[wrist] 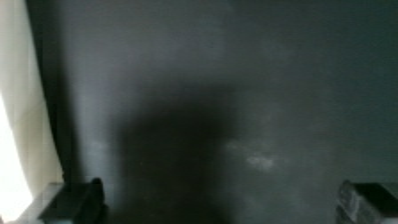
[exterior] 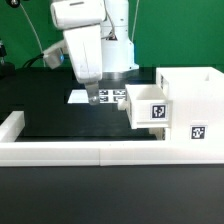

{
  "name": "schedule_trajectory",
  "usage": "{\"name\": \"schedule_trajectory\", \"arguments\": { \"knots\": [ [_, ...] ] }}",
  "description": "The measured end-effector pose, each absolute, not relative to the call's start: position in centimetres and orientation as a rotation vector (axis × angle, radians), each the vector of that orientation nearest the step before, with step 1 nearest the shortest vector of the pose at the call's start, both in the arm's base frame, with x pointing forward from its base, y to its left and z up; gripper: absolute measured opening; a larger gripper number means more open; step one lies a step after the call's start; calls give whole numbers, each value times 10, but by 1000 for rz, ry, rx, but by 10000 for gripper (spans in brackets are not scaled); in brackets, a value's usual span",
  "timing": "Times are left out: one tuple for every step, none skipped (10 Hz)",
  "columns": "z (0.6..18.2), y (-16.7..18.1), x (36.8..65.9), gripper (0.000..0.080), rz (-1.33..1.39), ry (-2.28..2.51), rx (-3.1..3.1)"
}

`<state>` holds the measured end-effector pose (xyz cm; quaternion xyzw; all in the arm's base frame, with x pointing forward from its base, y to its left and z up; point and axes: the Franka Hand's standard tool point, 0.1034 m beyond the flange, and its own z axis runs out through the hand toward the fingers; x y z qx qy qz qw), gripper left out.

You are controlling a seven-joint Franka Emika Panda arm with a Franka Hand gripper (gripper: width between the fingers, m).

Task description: Assemble drawer

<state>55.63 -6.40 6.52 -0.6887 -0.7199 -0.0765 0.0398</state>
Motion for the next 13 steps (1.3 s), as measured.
{"name": "schedule_trajectory", "arguments": {
  "knots": [
    [63, -57, 558, 649, -241, -2176, -2135],
    [62, -50, 558, 649, -240, -2162, -2141],
    [60, -44, 557, 649, -237, -2141, -2153],
    [59, -37, 556, 649, -234, -2108, -2177],
    [57, -29, 554, 649, -227, -2080, -2193],
    [56, -23, 552, 649, -221, -2065, -2201],
    [54, -18, 551, 649, -217, -2054, -2206],
    [52, -14, 550, 649, -213, -2050, -2204],
    [52, -10, 550, 649, -211, -2043, -2208],
    [52, -5, 550, 649, -209, -2031, -2216],
    [53, 0, 550, 649, -209, -2022, -2222],
    [53, 5, 551, 649, -208, -2007, -2232],
    [54, 11, 552, 649, -209, -1997, -2238]
  ]
}}
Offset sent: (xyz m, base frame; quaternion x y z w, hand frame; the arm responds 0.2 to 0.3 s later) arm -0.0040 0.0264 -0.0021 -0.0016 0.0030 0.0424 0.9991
